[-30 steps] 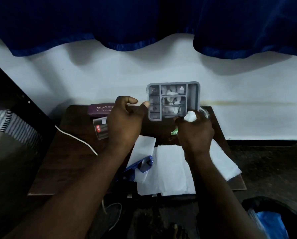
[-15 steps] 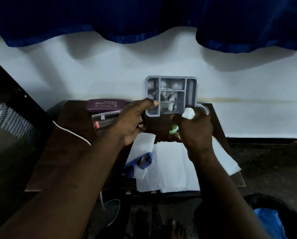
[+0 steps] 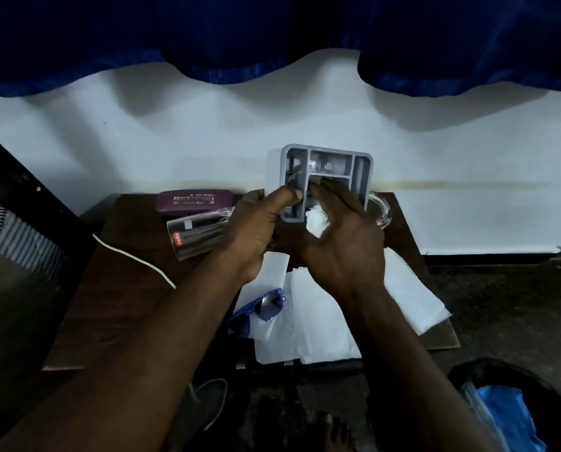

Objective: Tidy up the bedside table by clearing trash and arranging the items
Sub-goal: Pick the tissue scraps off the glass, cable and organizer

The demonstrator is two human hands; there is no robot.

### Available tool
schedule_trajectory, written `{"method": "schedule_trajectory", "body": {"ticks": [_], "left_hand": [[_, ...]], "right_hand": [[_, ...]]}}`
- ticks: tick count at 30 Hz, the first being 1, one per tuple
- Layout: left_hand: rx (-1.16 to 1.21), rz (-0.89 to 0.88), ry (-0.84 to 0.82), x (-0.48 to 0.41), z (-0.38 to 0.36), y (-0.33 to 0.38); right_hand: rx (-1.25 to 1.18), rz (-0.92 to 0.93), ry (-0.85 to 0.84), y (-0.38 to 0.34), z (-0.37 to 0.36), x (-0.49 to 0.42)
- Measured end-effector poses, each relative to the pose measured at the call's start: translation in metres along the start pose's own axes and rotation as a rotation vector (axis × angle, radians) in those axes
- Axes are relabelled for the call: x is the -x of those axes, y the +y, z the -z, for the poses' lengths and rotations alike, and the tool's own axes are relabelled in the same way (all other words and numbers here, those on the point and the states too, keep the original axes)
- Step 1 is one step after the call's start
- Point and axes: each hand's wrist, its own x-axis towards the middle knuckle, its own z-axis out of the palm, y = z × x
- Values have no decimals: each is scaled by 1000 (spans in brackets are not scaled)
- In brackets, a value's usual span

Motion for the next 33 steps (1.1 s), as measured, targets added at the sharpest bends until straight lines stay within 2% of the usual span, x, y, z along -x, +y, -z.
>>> {"method": "schedule_trajectory", "body": {"ticks": [8,12,16,20,23,30,33], "left_hand": [[-62,-44,-81,5,-2,-7],[-136,-47,-85,6,-1,-8],[-84,-7,-62,4,0,-7],[-12,43,-4,2,2,-3],[9,51,27,0,5,-1],[53,87,32,4,2,1],[44,101,35,5,3,2]], "right_hand": [[191,-56,-74,12,-10,2],[183,-81,-34,14,-13,2],[124,-52,27,11,-15,1],[19,-81,77,-1,-6,1],[-89,-136,201,-5,0,1],[-468,-521,351,0,8,-9],[-599,-569,352,2,10,-9]]}}
